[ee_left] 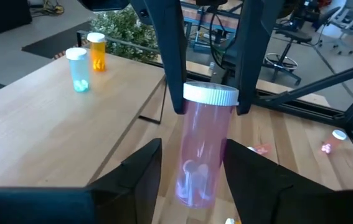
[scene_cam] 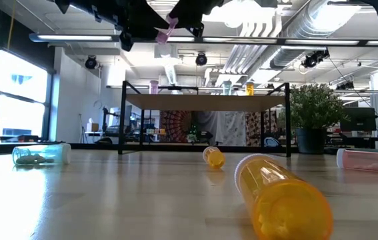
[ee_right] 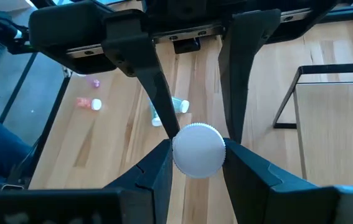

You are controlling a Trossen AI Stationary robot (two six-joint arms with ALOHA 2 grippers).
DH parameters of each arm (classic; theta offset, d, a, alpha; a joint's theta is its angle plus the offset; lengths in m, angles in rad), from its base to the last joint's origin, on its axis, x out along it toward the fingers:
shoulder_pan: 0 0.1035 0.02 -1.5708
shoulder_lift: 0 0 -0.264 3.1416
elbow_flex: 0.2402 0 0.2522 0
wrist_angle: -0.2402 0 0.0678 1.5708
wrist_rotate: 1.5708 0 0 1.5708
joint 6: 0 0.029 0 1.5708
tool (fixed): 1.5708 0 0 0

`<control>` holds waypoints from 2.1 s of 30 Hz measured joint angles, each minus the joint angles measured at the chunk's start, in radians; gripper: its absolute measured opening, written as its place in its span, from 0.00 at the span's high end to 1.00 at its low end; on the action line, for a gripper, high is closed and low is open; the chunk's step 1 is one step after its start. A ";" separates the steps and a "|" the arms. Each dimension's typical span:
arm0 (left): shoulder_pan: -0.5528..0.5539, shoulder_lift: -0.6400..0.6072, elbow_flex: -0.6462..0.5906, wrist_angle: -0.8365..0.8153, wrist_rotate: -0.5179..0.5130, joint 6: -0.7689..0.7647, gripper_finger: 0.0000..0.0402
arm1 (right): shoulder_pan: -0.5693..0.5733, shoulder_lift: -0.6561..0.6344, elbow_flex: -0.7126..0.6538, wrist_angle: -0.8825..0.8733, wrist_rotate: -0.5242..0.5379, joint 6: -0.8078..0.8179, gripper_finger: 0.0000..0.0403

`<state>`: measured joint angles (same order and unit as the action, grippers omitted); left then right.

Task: Pick and place medicine bottles onto shelf by color
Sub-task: Put the top violet pill bottle aligned with the other violet pill bottle on the shelf

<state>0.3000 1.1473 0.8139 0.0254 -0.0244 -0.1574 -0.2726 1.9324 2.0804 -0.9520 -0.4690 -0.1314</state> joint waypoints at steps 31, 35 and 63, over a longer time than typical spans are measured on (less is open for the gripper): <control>0.001 0.000 0.000 0.002 0.019 0.003 0.75 | 0.001 0.000 0.000 0.006 0.024 -0.008 0.66; 0.001 0.000 0.000 0.002 0.013 0.003 0.75 | 0.001 0.000 0.000 0.020 0.024 -0.005 0.61; -0.088 -0.001 -0.001 0.001 -0.292 -0.073 0.75 | -0.111 -0.047 0.000 0.093 -0.003 0.080 0.53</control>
<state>0.2119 1.1465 0.8131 0.0269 -0.3163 -0.2307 -0.3840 1.8856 2.0800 -0.8589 -0.4721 -0.0517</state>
